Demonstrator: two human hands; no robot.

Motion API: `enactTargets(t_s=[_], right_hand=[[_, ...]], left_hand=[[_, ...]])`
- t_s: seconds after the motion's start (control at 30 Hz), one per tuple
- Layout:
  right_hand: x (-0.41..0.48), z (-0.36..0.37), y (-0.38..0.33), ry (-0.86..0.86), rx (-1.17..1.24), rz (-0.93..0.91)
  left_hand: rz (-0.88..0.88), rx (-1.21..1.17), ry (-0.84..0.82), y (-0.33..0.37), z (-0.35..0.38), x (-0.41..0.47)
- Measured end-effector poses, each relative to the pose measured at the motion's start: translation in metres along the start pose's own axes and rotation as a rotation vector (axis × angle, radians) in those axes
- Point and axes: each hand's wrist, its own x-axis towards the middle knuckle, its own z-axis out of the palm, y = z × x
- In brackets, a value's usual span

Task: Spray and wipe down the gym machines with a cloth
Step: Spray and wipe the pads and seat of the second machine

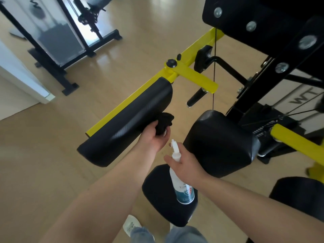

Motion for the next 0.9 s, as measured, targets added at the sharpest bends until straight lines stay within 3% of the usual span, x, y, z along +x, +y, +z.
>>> enactTargets(t_s=[0.37,0.9], right_hand=[[0.004,-0.013,0.021,0.008,0.02,0.043],[-0.024,-0.012,0.009,0.212,0.001,0.088]], left_hand=[[0.073,0.452,-0.182,-0.023,0.081,0.009],[0.283,1.049,-0.262,-0.022,0.031,-0.028]])
